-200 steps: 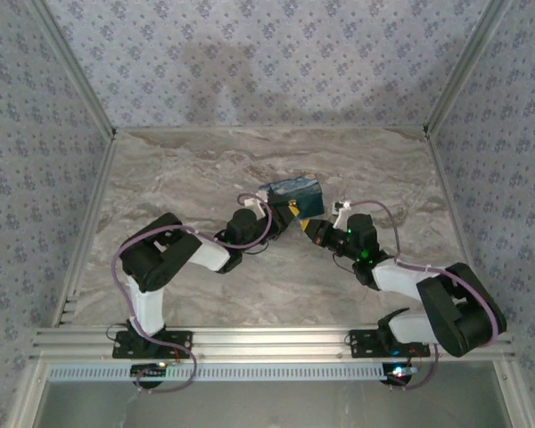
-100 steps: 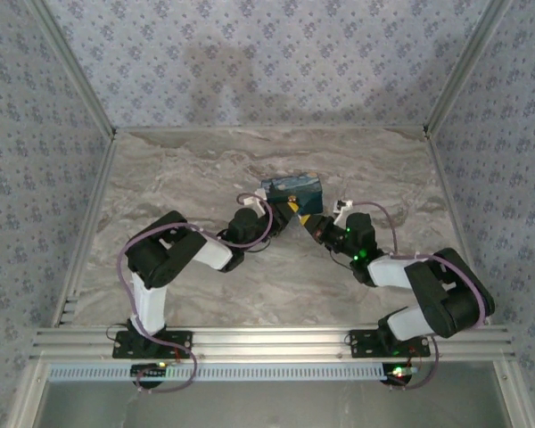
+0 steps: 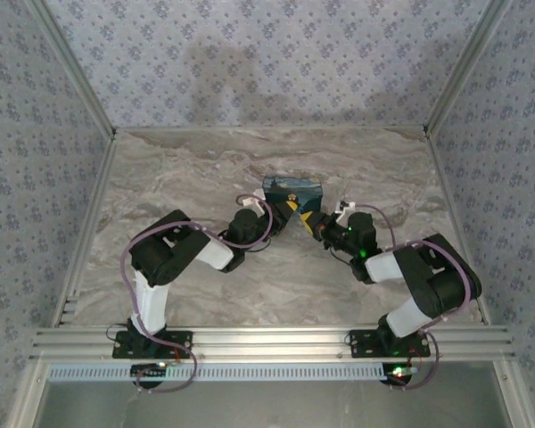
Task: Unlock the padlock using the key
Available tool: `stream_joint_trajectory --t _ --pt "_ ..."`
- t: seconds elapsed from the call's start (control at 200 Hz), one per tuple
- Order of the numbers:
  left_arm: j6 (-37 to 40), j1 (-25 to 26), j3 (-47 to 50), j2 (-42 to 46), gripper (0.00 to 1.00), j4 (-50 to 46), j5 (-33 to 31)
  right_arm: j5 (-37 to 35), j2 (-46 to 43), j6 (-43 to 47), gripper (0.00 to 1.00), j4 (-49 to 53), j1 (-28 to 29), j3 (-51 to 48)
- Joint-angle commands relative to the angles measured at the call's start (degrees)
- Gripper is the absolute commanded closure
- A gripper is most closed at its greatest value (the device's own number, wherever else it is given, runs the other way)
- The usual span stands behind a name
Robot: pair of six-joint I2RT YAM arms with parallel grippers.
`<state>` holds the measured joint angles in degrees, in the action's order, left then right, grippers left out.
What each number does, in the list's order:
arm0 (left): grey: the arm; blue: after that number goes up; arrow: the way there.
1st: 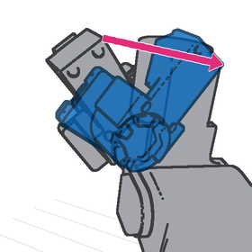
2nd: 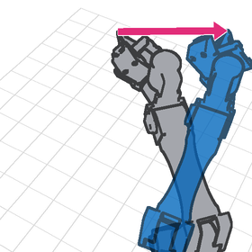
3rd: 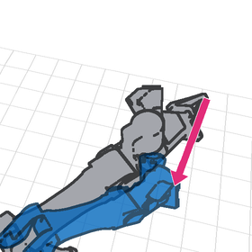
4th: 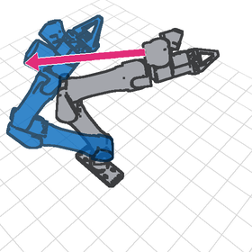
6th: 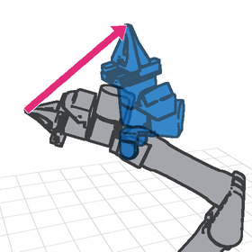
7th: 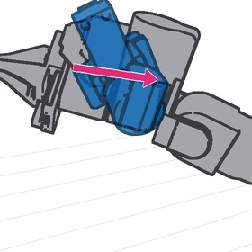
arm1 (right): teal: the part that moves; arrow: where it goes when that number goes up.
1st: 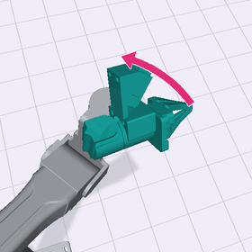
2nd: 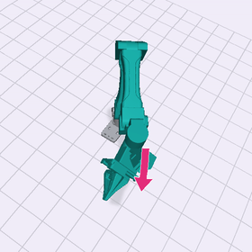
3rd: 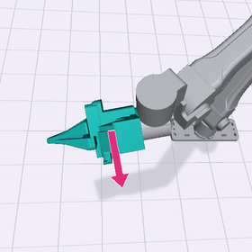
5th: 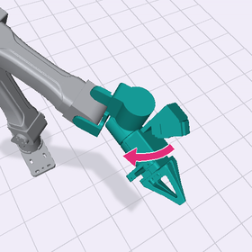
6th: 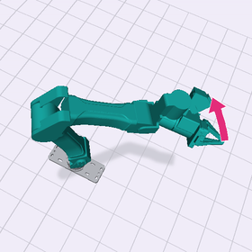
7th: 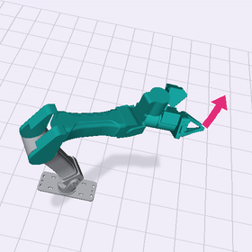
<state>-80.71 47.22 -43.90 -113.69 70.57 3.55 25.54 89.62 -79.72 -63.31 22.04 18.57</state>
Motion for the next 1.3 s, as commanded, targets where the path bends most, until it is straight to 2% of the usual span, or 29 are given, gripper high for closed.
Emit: stream_joint_trajectory --t 0.0,0.11,0.275,0.45,0.605,0.804,0.904,1.004,1.094,1.149,1.294 --pt "-0.7 2.6 -2.5 1.3 1.00 10.0 9.3 -1.6 2.9 -4.4 1.00 -5.6 0.4 1.9" --pt "-0.4 2.7 -2.7 1.6 1.00 10.1 9.6 -1.1 5.2 -8.1 1.00 -10.0 0.4 2.3" --pt "-0.3 2.8 -4.2 1.8 1.00 10.1 11.1 -0.8 6.0 -6.2 1.00 -7.4 0.5 3.1" --pt "-0.3 2.8 -4.7 2.4 1.00 10.1 12.0 0.3 11.3 -10.8 1.00 -16.3 0.5 3.5" --pt "-0.5 3.5 -5.6 2.0 1.00 10.1 13.9 0.9 7.1 -2.9 1.00 -3.7 1.4 6.7" --pt "-1.7 5.6 -7.1 0.0 1.00 10.0 17.3 2.6 5.2 0.5 1.00 -1.3 1.9 10.0" --pt "-2.8 6.3 -7.3 -0.6 1.00 9.7 18.5 7.8 5.1 3.7 1.00 -0.9 2.4 13.2" --pt "-2.8 6.8 -6.8 -0.7 1.00 9.2 19.7 9.0 3.7 5.4 1.00 4.0 2.9 15.2" --pt "-2.8 6.9 -5.8 -0.4 1.00 9.3 19.3 11.0 4.0 4.9 1.00 3.9 2.4 16.4" --pt "-2.2 6.6 -4.5 0.1 1.00 9.1 18.4 11.3 3.1 6.3 1.00 7.3 1.9 16.3" --pt "-0.1 4.6 -0.7 2.4 1.00 5.1 16.3 12.2 -2.8 16.4 0.81 24.3 0.1 14.5"
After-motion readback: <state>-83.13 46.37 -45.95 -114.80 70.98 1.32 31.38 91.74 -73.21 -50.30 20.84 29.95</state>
